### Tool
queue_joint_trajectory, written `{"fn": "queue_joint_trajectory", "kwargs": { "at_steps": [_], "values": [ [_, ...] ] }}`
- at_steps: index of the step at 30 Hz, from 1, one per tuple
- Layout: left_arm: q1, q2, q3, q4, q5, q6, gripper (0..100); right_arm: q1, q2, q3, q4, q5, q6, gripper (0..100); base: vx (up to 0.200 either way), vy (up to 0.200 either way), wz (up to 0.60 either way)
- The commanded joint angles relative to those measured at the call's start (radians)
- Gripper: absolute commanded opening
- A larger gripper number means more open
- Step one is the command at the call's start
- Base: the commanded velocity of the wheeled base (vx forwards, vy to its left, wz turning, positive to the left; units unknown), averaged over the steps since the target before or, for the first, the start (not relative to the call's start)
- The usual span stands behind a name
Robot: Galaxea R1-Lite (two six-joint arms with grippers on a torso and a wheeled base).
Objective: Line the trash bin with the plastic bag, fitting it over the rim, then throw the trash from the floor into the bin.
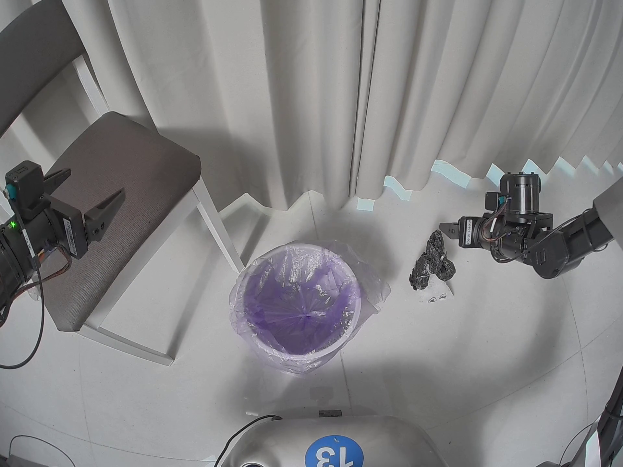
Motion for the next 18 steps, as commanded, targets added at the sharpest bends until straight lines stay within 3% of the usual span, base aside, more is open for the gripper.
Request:
{"fn": "queue_joint_trajectory", "kwargs": {
  "at_steps": [1,13,18],
  "values": [
    [0.000,0.008,-0.005,-0.001,-0.001,0.005,100,-0.008,0.133,-0.049,-0.033,0.000,0.011,100,0.000,0.000,0.00],
    [0.000,0.008,-0.016,0.001,0.009,0.007,100,-0.021,0.370,-0.260,-0.094,-0.009,0.164,100,0.000,0.000,0.00],
    [0.000,0.014,-0.005,0.001,0.004,0.007,100,-0.040,0.452,-0.334,-0.159,-0.015,0.190,100,0.000,0.000,0.00]
  ]
}}
